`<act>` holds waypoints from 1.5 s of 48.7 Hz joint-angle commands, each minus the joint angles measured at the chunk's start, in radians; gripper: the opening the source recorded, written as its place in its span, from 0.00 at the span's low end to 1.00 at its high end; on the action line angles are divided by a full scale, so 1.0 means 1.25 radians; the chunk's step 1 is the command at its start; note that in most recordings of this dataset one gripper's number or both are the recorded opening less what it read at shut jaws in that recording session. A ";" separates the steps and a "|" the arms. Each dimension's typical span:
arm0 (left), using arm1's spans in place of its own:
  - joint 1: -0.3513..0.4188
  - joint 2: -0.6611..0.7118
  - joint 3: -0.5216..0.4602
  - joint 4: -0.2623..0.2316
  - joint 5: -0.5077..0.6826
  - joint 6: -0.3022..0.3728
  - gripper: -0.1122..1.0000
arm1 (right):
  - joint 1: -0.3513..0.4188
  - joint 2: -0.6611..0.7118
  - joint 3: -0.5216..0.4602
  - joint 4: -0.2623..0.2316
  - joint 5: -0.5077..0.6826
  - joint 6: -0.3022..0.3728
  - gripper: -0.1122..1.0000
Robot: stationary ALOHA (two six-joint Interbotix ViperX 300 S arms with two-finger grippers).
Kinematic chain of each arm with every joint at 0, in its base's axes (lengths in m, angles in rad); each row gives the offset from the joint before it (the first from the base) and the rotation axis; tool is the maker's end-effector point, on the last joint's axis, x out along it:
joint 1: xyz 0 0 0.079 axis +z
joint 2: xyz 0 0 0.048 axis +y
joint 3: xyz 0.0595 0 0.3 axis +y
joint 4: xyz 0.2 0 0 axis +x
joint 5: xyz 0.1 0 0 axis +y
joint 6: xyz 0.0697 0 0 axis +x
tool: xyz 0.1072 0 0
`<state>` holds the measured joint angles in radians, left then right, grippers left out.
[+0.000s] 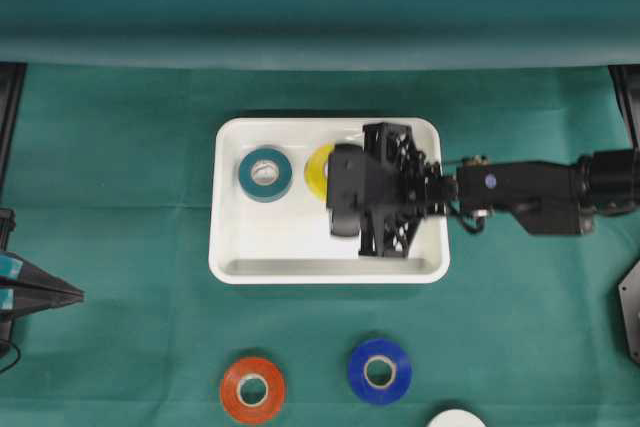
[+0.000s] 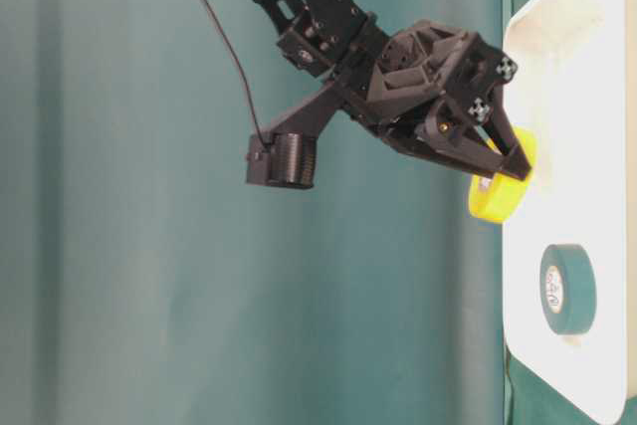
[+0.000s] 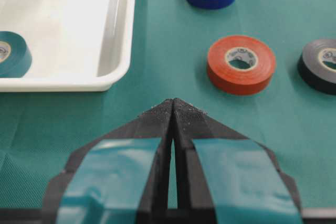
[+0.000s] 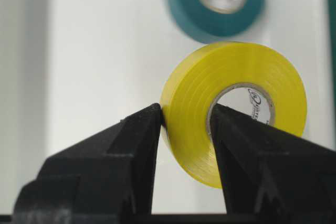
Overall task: Put the tape into the white case with the right arm.
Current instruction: 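Carry the yellow roll into the tray beside the teal roll, release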
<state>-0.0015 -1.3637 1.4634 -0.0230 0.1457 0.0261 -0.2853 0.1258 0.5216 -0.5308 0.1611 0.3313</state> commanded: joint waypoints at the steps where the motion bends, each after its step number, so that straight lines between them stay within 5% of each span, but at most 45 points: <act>1: 0.001 0.007 -0.009 0.000 -0.010 0.001 0.10 | -0.011 -0.006 -0.010 -0.004 -0.028 -0.001 0.12; 31: 0.001 0.006 -0.009 0.000 -0.010 0.001 0.10 | -0.031 0.012 -0.010 -0.004 -0.042 0.004 0.13; 35: 0.001 0.007 -0.009 0.000 -0.010 0.001 0.10 | -0.032 0.012 -0.011 -0.004 -0.043 0.005 0.24; 44: 0.001 0.007 -0.009 0.000 -0.010 0.001 0.10 | -0.033 0.012 -0.011 -0.004 -0.042 0.007 0.68; 62: 0.001 0.007 -0.009 0.000 -0.010 0.001 0.10 | -0.033 0.001 0.002 -0.004 -0.037 0.007 0.68; 73: 0.001 0.007 -0.009 0.000 -0.010 0.001 0.10 | -0.033 -0.085 0.092 -0.004 -0.017 0.010 0.68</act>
<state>-0.0015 -1.3637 1.4634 -0.0230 0.1457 0.0276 -0.3237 0.0951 0.6044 -0.5323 0.1381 0.3421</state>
